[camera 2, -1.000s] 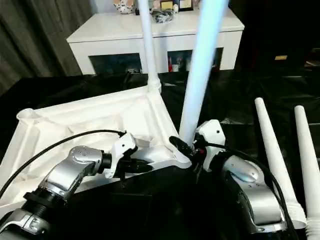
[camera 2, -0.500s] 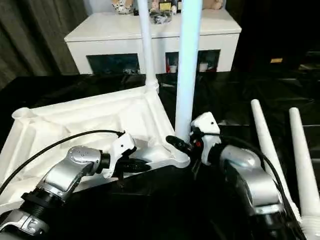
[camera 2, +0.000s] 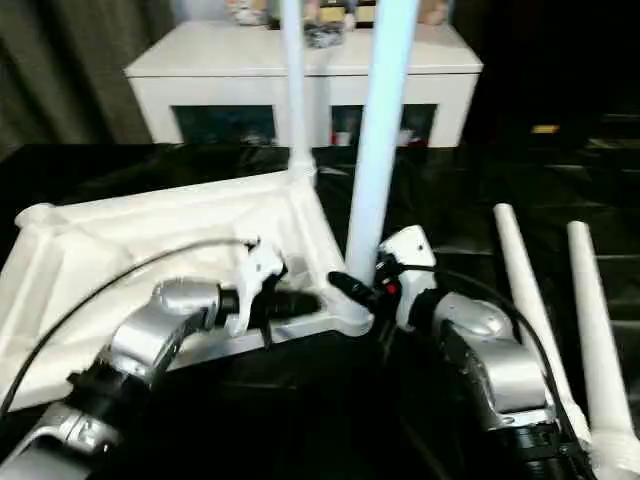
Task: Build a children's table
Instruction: Insert table leg to table base, then rotate leg to tighten
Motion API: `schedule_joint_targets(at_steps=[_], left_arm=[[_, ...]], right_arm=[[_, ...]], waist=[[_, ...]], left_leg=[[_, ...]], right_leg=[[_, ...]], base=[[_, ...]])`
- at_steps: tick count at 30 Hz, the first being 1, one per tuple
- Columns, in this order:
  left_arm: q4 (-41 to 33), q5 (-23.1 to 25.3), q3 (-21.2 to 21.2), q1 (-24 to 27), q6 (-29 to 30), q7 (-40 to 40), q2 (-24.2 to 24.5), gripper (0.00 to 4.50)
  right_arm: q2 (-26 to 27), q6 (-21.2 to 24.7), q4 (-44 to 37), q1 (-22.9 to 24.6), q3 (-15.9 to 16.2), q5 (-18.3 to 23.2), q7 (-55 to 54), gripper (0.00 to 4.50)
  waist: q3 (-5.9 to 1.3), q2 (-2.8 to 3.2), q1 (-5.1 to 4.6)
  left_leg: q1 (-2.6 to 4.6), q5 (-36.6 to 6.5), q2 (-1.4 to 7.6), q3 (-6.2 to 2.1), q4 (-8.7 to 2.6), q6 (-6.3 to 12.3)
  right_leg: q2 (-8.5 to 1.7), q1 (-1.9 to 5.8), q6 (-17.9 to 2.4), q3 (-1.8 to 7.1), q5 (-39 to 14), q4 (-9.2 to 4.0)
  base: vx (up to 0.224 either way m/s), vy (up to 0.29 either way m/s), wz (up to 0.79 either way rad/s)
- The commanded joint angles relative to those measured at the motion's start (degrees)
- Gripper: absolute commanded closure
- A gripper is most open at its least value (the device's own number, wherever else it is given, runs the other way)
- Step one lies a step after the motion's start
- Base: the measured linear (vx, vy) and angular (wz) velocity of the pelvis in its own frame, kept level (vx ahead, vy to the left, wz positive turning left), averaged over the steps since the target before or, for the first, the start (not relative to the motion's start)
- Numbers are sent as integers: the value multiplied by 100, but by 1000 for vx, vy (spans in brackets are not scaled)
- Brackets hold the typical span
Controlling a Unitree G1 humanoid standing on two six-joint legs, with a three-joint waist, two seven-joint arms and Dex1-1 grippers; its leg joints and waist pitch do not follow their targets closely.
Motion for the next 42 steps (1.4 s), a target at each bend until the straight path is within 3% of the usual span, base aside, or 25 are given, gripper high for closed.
schedule_joint_targets(at_steps=[1, 6, 9, 10, 13, 26, 34, 40, 42], left_arm=[[171, 151, 11, -70, -101, 118, 42, 351], [377, 352, -90, -143, -144, 175, 94, 351], [296, 251, -79, -150, 98, 42, 167, 324], [153, 278, -194, -104, 157, -87, 315, 306], [24, 439, -317, -7, 77, -76, 477, 287], [-543, 119, -332, 274, 686, -344, 587, 282], [-759, -153, -15, 215, 946, -280, 508, 282], [-1235, -175, -309, 434, 1286, -473, 673, 282], [-1225, -110, -393, 488, 1268, -439, 683, 282]], right_arm=[[75, 593, 436, 305, 299, 127, 43, 264], [106, 622, 343, 315, 283, 103, 35, 264], [115, 611, 344, 316, 274, 75, 37, 264], [109, 598, 362, 309, 273, 65, 33, 264], [115, 604, 348, 310, 277, 61, 19, 264], [117, 605, 368, 294, 287, 22, 34, 264], [99, 577, 397, 292, 276, 4, 47, 264], [119, 573, 385, 307, 286, -11, 38, 264], [118, 573, 384, 307, 286, -12, 39, 264]], waist=[[-173, -39, 2], [-205, -34, -58], [-179, -39, -61], [-162, -33, -58], [-141, -24, -69], [-126, -12, -77], [-131, -12, -81], [-114, 11, -79], [-112, -6, -88]], left_leg=[[52, -2101, 503, -315, -613, -229], [44, -1662, 505, -293, -572, 0], [71, -1846, 506, -275, -585, -5], [77, -2025, 516, -288, -608, -61], [100, -2300, 523, -300, -633, -196], [103, -2413, 511, -301, -653, -315], [94, -2333, 515, -293, -665, -295], [102, -2398, 520, -304, -680, -309], [108, -2472, 514, -301, -677, -331]], right_leg=[[-407, 96, -1070, 241, -1129, -509], [-406, 149, -1348, 227, -338, -457], [-399, 125, -1418, 229, -621, -480], [-408, 113, -1370, 239, -986, -505], [-396, 77, -1266, 248, -1323, -525], [-394, 45, -1181, 263, -1438, -539], [-387, 70, -1248, 252, -1191, -535], [-387, 54, -1178, 258, -1394, -550], [-386, 44, -1125, 264, -1533, -568]], base=[[0, 0, 0], [0, 0, 0], [0, 0, 0], [0, 0, 0], [0, 0, 0], [0, 0, 0], [0, 0, 0], [0, 0, 0], [0, 0, 0]])
